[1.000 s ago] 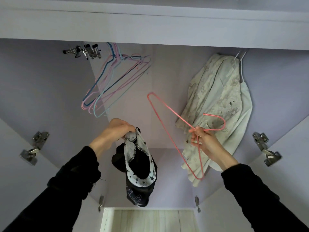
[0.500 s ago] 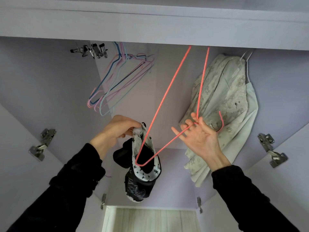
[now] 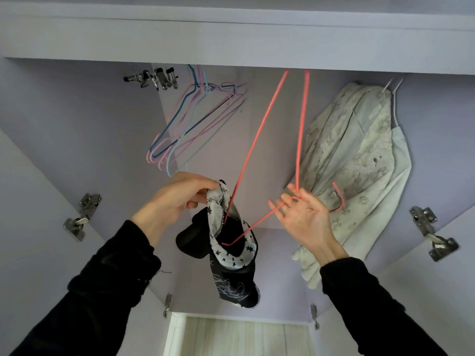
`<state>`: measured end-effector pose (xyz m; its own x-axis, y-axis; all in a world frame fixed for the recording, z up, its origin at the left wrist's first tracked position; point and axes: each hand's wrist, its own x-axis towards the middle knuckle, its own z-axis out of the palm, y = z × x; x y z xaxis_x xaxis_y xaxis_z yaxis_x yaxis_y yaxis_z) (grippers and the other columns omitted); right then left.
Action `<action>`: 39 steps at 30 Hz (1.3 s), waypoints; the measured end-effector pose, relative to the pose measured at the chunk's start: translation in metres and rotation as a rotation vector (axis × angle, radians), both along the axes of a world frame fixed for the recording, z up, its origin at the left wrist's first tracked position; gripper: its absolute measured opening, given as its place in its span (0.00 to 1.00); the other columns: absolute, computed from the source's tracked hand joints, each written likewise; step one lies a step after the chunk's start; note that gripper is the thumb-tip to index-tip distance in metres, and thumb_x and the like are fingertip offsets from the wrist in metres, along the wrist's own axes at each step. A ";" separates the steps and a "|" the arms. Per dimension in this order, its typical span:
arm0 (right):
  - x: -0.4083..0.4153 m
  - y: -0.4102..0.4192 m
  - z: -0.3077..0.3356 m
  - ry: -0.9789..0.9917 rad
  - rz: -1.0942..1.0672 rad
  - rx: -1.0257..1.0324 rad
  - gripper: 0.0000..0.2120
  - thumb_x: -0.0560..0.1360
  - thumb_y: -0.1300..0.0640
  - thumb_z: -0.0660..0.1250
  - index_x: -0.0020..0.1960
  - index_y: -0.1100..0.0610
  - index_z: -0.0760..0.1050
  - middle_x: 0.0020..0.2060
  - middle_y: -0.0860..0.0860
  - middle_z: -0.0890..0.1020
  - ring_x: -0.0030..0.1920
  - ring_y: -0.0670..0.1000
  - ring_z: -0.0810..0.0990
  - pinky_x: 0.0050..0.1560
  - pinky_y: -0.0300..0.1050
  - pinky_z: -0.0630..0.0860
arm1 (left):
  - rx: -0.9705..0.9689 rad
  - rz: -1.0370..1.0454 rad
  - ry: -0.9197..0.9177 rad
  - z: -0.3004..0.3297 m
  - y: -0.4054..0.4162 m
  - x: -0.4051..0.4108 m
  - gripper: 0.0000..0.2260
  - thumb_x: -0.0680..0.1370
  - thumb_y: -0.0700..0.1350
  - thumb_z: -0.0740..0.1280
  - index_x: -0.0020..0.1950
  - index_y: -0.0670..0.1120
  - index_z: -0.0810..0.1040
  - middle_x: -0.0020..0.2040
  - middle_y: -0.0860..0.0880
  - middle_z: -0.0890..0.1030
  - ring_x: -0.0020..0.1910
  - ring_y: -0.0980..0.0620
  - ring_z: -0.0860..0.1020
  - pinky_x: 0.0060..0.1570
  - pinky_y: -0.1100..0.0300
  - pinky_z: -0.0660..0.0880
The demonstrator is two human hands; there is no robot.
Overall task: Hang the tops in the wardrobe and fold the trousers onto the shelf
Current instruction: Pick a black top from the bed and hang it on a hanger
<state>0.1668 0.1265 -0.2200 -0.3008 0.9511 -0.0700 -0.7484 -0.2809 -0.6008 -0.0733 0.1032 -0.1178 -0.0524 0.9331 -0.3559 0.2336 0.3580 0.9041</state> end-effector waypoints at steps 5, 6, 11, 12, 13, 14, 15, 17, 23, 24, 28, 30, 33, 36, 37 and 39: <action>-0.009 -0.012 -0.030 -0.354 0.124 -0.031 0.08 0.57 0.56 0.77 0.29 0.57 0.79 0.28 0.50 0.76 0.36 0.50 0.72 0.48 0.42 0.68 | -0.002 0.042 -0.048 0.004 0.006 -0.014 0.05 0.74 0.38 0.67 0.37 0.44 0.78 0.25 0.52 0.74 0.20 0.59 0.70 0.28 0.63 0.57; -0.007 -0.012 -0.033 -0.430 0.121 -0.033 0.08 0.67 0.58 0.70 0.29 0.58 0.79 0.28 0.50 0.76 0.37 0.51 0.71 0.47 0.41 0.68 | 0.003 0.070 -0.021 0.003 0.007 -0.021 0.06 0.73 0.38 0.67 0.37 0.44 0.77 0.24 0.53 0.73 0.19 0.59 0.69 0.27 0.63 0.57; 0.011 -0.002 -0.022 -0.902 0.087 0.135 0.15 0.77 0.68 0.54 0.35 0.63 0.73 0.30 0.45 0.81 0.37 0.41 0.77 0.48 0.37 0.68 | 0.075 0.182 0.243 -0.011 0.008 -0.041 0.06 0.74 0.35 0.67 0.37 0.42 0.78 0.25 0.50 0.73 0.23 0.58 0.68 0.22 0.68 0.60; 0.011 0.000 -0.017 -0.992 0.104 0.173 0.13 0.78 0.67 0.56 0.36 0.63 0.73 0.31 0.45 0.80 0.38 0.41 0.77 0.47 0.35 0.68 | 0.095 0.193 0.280 -0.016 0.009 -0.044 0.07 0.73 0.33 0.67 0.35 0.41 0.78 0.21 0.53 0.72 0.20 0.59 0.68 0.20 0.70 0.61; 0.011 0.003 -0.011 -1.081 0.118 0.203 0.13 0.78 0.66 0.57 0.37 0.63 0.75 0.32 0.46 0.80 0.39 0.42 0.76 0.47 0.33 0.68 | 0.117 0.199 0.329 -0.020 0.010 -0.047 0.08 0.72 0.32 0.67 0.34 0.41 0.77 0.19 0.54 0.71 0.20 0.60 0.69 0.21 0.71 0.63; 0.010 0.006 -0.006 -1.159 0.124 0.226 0.14 0.78 0.65 0.59 0.36 0.61 0.77 0.34 0.50 0.79 0.40 0.44 0.76 0.48 0.35 0.69 | 0.140 0.196 0.383 -0.025 0.011 -0.050 0.10 0.73 0.33 0.68 0.32 0.43 0.76 0.20 0.54 0.72 0.21 0.59 0.70 0.24 0.70 0.65; 0.007 0.008 -0.001 -1.227 0.130 0.256 0.15 0.77 0.64 0.61 0.35 0.56 0.80 0.36 0.53 0.79 0.40 0.47 0.75 0.50 0.39 0.70 | 0.164 0.182 0.441 -0.029 0.013 -0.051 0.11 0.73 0.34 0.68 0.32 0.44 0.76 0.23 0.52 0.73 0.24 0.57 0.71 0.28 0.66 0.67; -0.003 0.012 0.013 -1.387 0.171 0.336 0.13 0.76 0.62 0.63 0.38 0.52 0.82 0.38 0.58 0.82 0.40 0.53 0.78 0.54 0.47 0.74 | 0.212 0.118 0.578 -0.034 0.014 -0.050 0.09 0.74 0.37 0.69 0.34 0.44 0.76 0.28 0.49 0.75 0.30 0.52 0.72 0.33 0.62 0.64; -0.033 0.020 0.065 -1.580 0.287 0.577 0.12 0.79 0.54 0.61 0.43 0.54 0.81 0.31 0.52 0.73 0.35 0.50 0.70 0.34 0.38 0.63 | 0.274 -0.107 0.733 -0.041 0.014 -0.027 0.05 0.75 0.40 0.69 0.39 0.44 0.81 0.31 0.54 0.76 0.34 0.55 0.74 0.38 0.66 0.64; -0.036 0.022 0.070 -1.572 0.282 0.593 0.13 0.79 0.53 0.61 0.40 0.52 0.80 0.31 0.53 0.73 0.33 0.50 0.68 0.32 0.37 0.62 | 0.287 -0.142 0.745 -0.042 0.015 -0.026 0.05 0.75 0.41 0.69 0.38 0.45 0.81 0.30 0.55 0.75 0.34 0.55 0.74 0.39 0.65 0.65; -0.039 0.025 0.083 -1.525 0.239 0.595 0.14 0.79 0.52 0.61 0.41 0.55 0.81 0.29 0.52 0.69 0.30 0.49 0.65 0.28 0.35 0.61 | 0.344 -0.314 0.740 -0.048 0.013 -0.027 0.11 0.77 0.48 0.67 0.35 0.48 0.80 0.34 0.52 0.75 0.39 0.49 0.73 0.42 0.58 0.68; -0.037 0.027 0.084 -1.506 0.229 0.597 0.14 0.79 0.52 0.61 0.42 0.56 0.81 0.28 0.50 0.68 0.30 0.49 0.64 0.27 0.35 0.60 | 0.368 -0.391 0.733 -0.051 0.013 -0.030 0.07 0.75 0.49 0.69 0.44 0.47 0.84 0.43 0.48 0.80 0.44 0.47 0.76 0.48 0.55 0.71; -0.034 0.026 0.084 -1.502 0.261 0.592 0.13 0.79 0.51 0.61 0.41 0.54 0.80 0.29 0.49 0.69 0.29 0.44 0.66 0.29 0.32 0.62 | 0.470 -0.369 0.785 -0.052 0.012 -0.028 0.06 0.75 0.44 0.70 0.49 0.44 0.84 0.45 0.47 0.81 0.46 0.47 0.77 0.50 0.58 0.70; -0.023 0.025 0.077 -1.447 0.244 0.580 0.05 0.76 0.54 0.67 0.46 0.55 0.80 0.38 0.45 0.77 0.35 0.37 0.72 0.38 0.26 0.67 | 0.579 -0.270 0.755 -0.051 0.011 -0.026 0.05 0.75 0.39 0.69 0.48 0.41 0.84 0.40 0.48 0.78 0.43 0.47 0.76 0.44 0.63 0.66; -0.016 0.027 0.071 -1.457 0.222 0.577 0.06 0.74 0.55 0.69 0.50 0.55 0.79 0.41 0.44 0.78 0.40 0.37 0.74 0.43 0.25 0.68 | 0.600 -0.246 0.751 -0.050 0.011 -0.027 0.05 0.75 0.38 0.69 0.48 0.40 0.84 0.38 0.49 0.76 0.41 0.48 0.75 0.41 0.64 0.64; 0.005 0.030 0.052 -1.540 0.208 0.543 0.13 0.72 0.56 0.72 0.57 0.54 0.78 0.46 0.46 0.79 0.48 0.43 0.77 0.50 0.29 0.69 | 0.624 -0.209 0.753 -0.050 0.010 -0.033 0.05 0.75 0.37 0.69 0.48 0.40 0.84 0.35 0.50 0.74 0.38 0.49 0.72 0.39 0.65 0.61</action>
<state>0.1720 0.1567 -0.1677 -0.3856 0.9174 -0.0983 0.6308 0.1844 -0.7537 -0.1064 0.1137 -0.1674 0.1237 0.9579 0.2593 0.8268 -0.2440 0.5069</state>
